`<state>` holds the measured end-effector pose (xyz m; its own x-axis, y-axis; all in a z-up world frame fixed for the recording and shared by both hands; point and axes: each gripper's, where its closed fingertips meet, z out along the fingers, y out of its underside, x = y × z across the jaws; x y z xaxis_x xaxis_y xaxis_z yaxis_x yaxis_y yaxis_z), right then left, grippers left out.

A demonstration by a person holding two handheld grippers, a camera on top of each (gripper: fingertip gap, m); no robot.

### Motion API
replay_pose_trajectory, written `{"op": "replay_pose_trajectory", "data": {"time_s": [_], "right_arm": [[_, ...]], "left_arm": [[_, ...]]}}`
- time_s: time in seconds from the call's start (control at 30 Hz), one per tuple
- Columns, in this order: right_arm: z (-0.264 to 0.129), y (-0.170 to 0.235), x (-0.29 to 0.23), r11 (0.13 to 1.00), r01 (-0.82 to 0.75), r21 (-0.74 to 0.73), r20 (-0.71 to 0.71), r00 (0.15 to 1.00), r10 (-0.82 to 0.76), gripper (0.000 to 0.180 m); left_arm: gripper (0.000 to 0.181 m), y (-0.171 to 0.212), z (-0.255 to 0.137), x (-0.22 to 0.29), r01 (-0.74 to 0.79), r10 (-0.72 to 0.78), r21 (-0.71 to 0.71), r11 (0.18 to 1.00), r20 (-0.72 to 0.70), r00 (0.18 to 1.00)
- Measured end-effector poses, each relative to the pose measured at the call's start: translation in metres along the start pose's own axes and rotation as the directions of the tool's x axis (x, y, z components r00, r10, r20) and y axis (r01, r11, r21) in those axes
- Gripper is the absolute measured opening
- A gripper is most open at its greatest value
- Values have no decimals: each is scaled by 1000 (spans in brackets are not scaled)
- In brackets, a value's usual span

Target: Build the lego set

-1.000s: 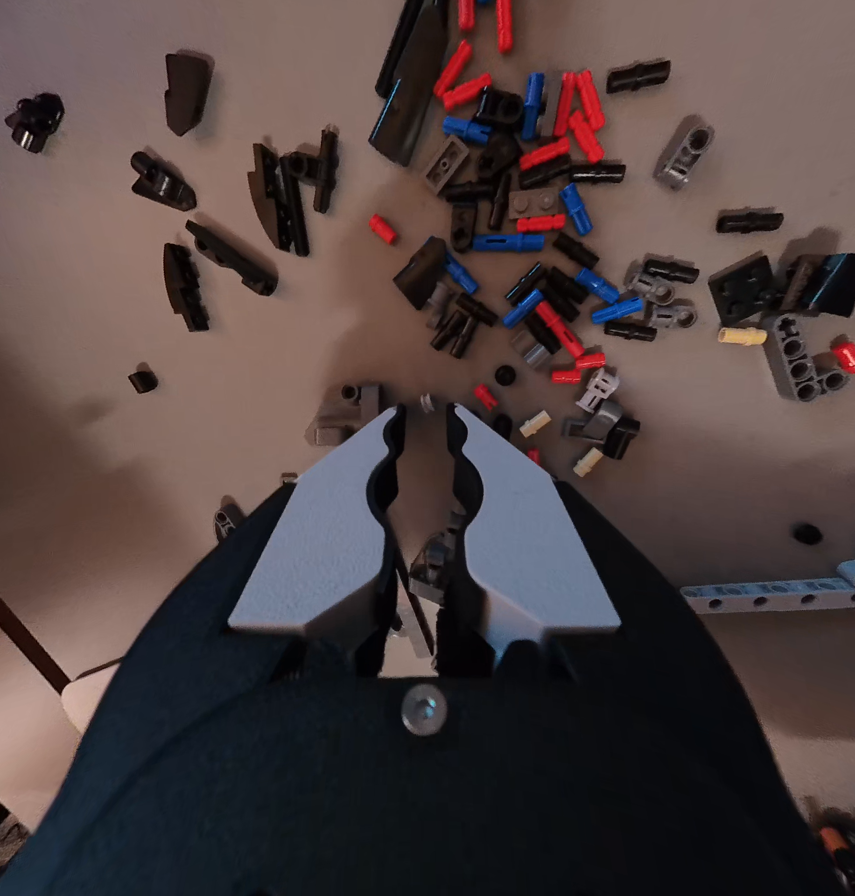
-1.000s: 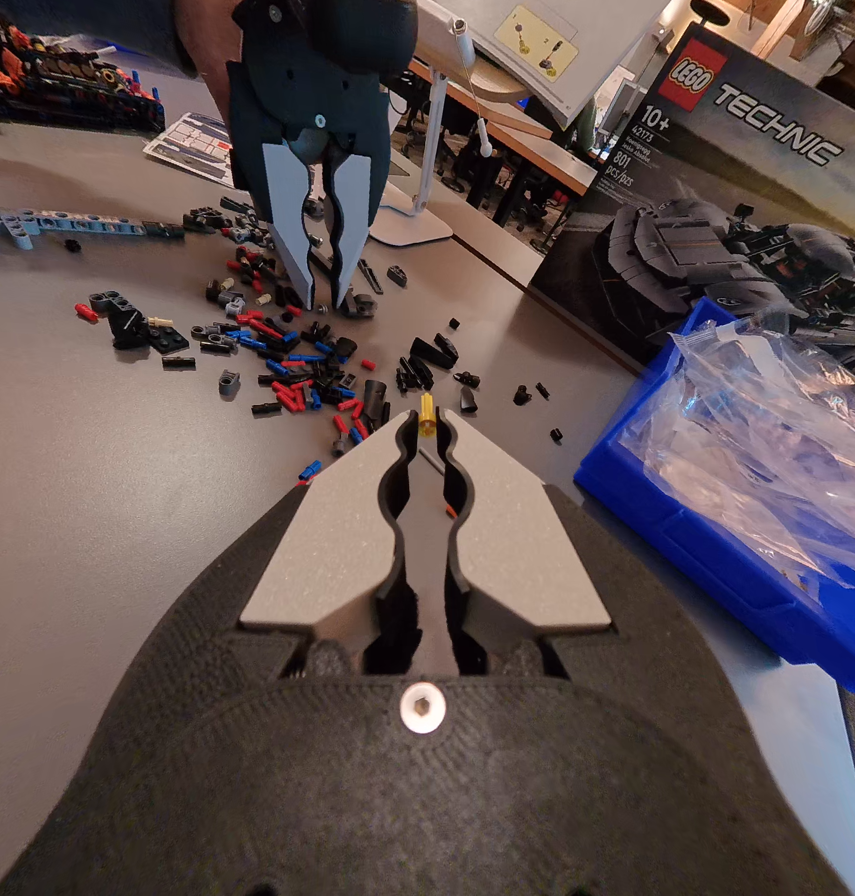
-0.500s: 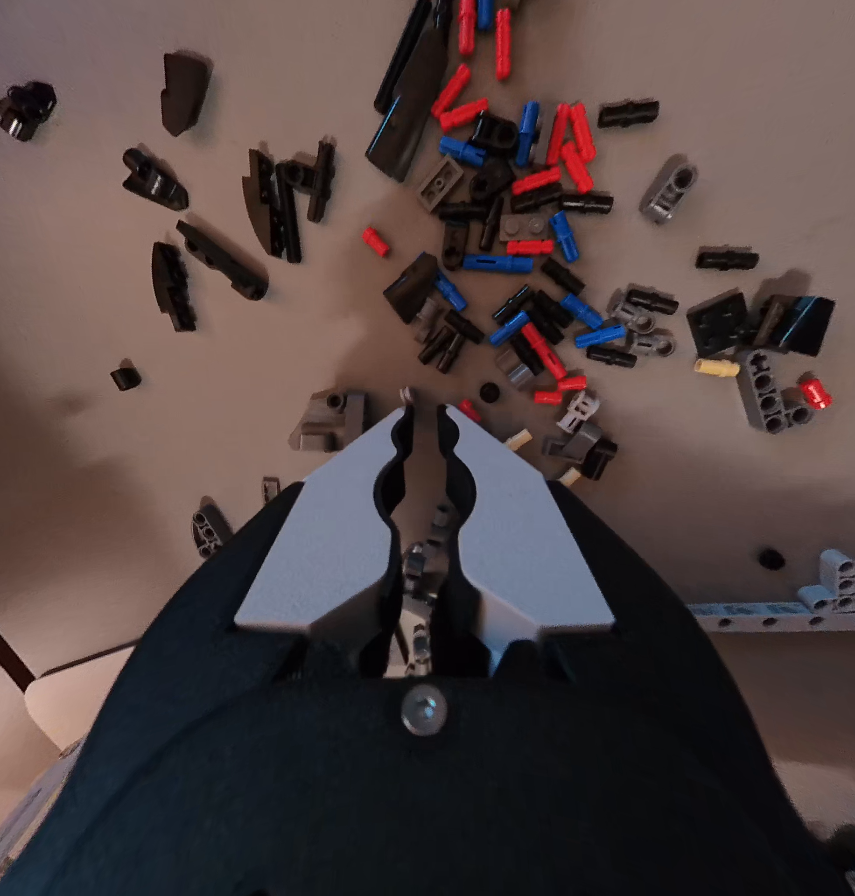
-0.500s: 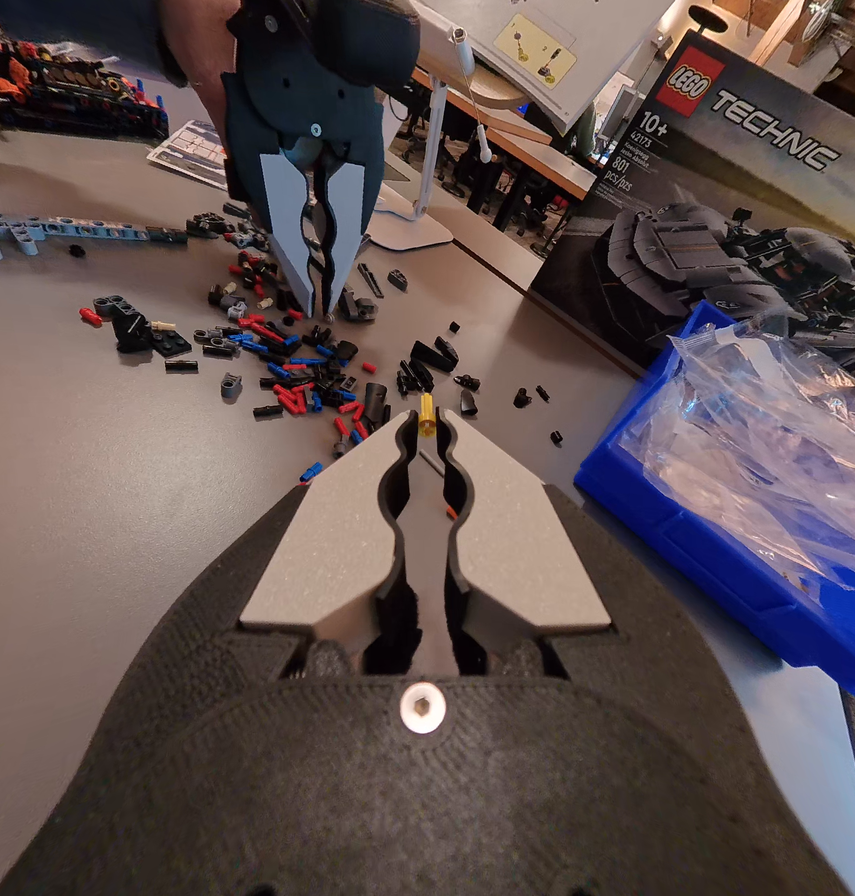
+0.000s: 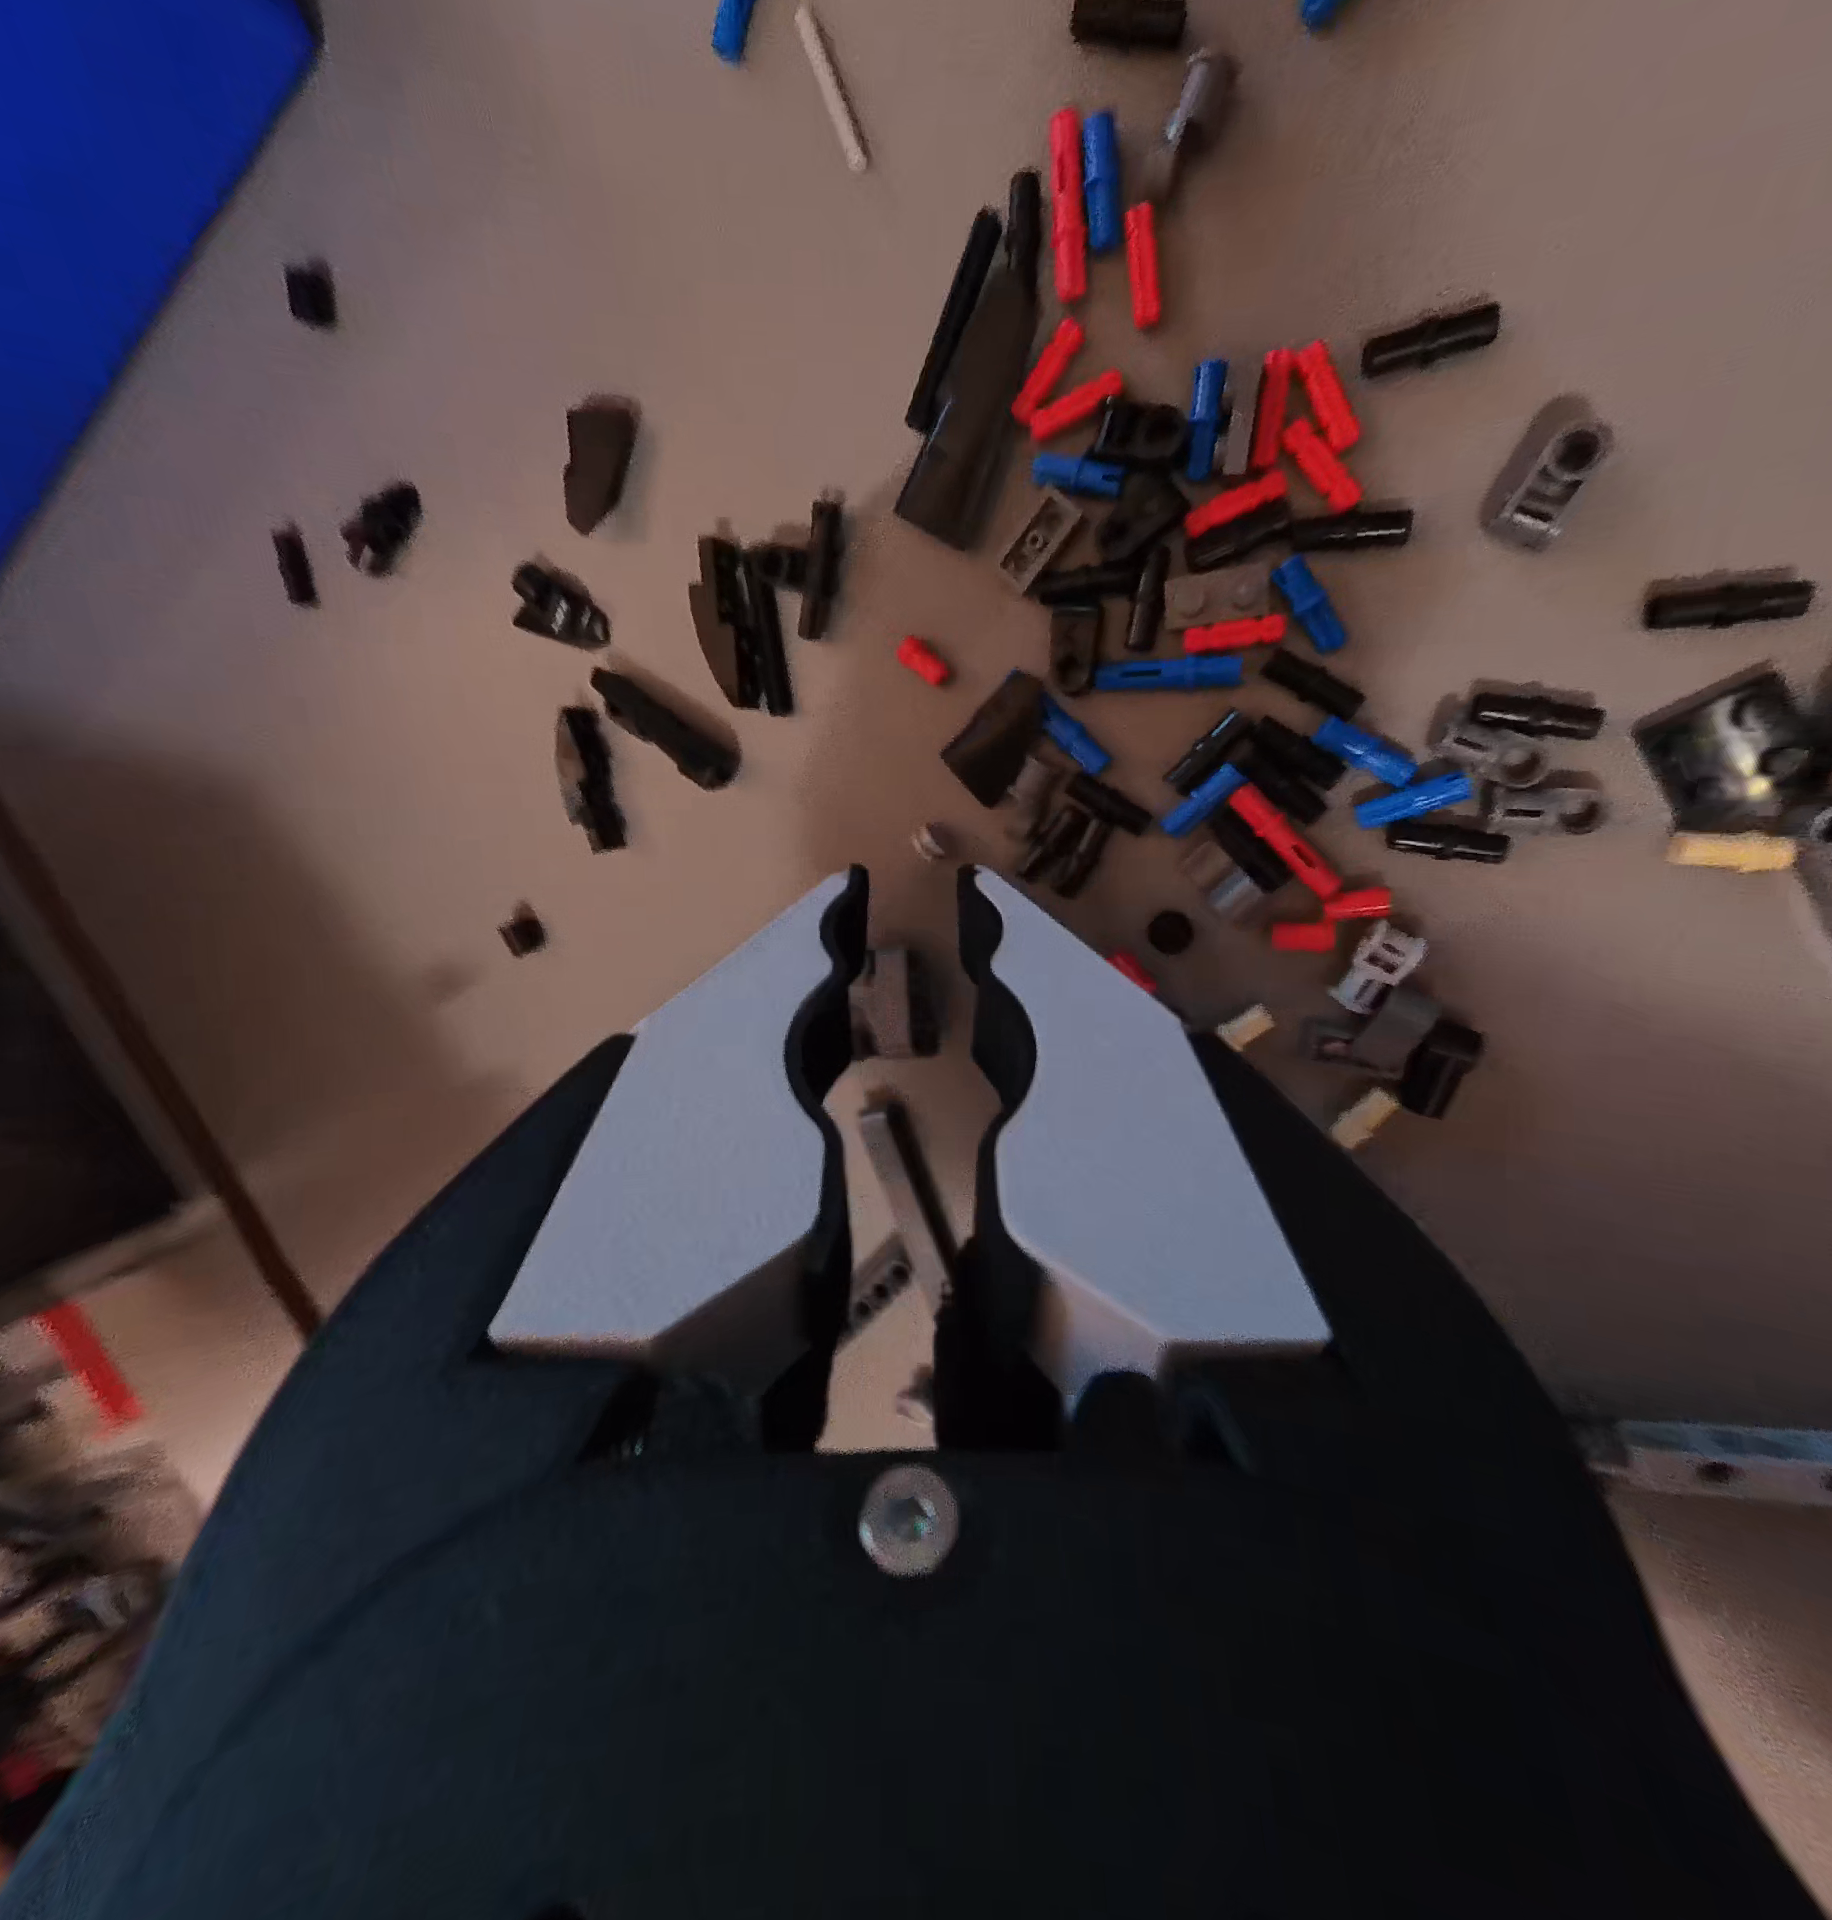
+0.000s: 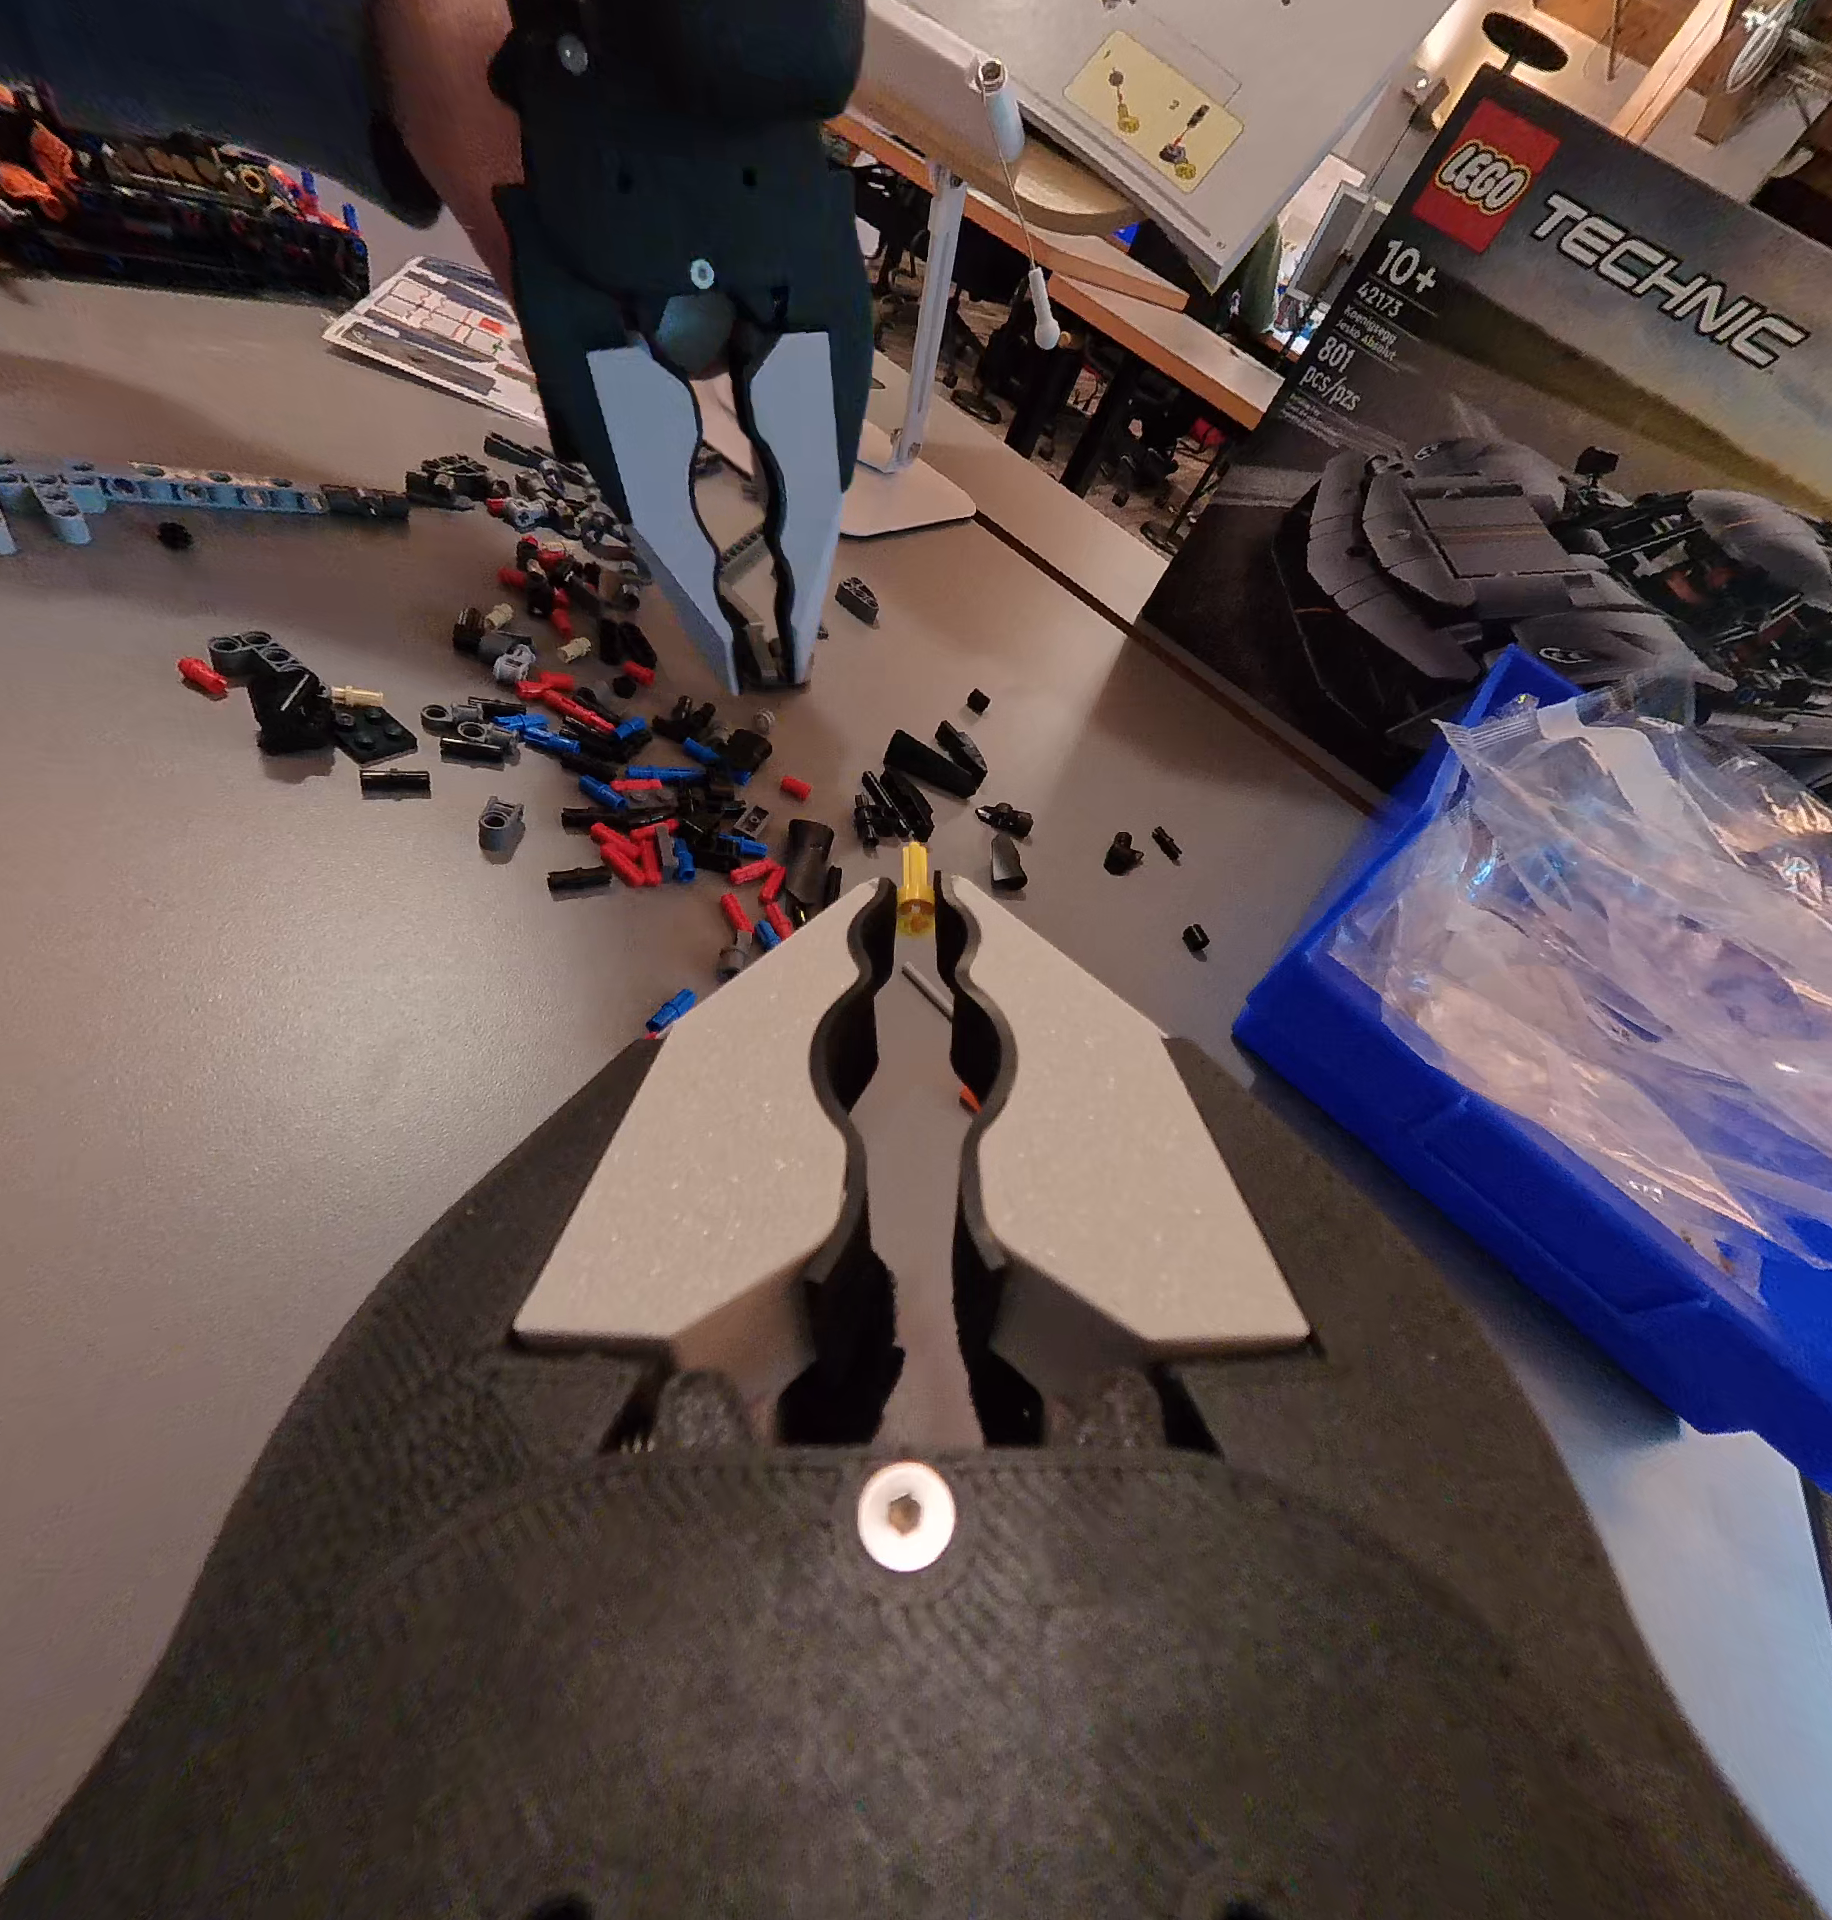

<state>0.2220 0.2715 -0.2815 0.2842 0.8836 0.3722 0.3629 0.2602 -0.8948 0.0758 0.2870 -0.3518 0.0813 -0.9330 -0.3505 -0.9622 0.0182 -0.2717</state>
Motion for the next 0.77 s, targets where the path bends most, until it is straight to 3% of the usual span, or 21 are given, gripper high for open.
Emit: {"op": "replay_pose_trajectory", "data": {"time_s": [0.03,0.37,0.77], "right_arm": [[0,0,0,1000,0,0,1,1000,0,4],[-1,-1,0,1000,-1,8,2,1000,1,3],[-2,-3,0,1000,-3,22,4,1000,3,4]], "left_arm": [[14,-2,1,-1,-40,40,-2,999,7,999],[13,-11,11,-7,-257,256,-57,965,-29,966],[5,-21,21,-3,-299,296,-42,953,-56,953]]}}
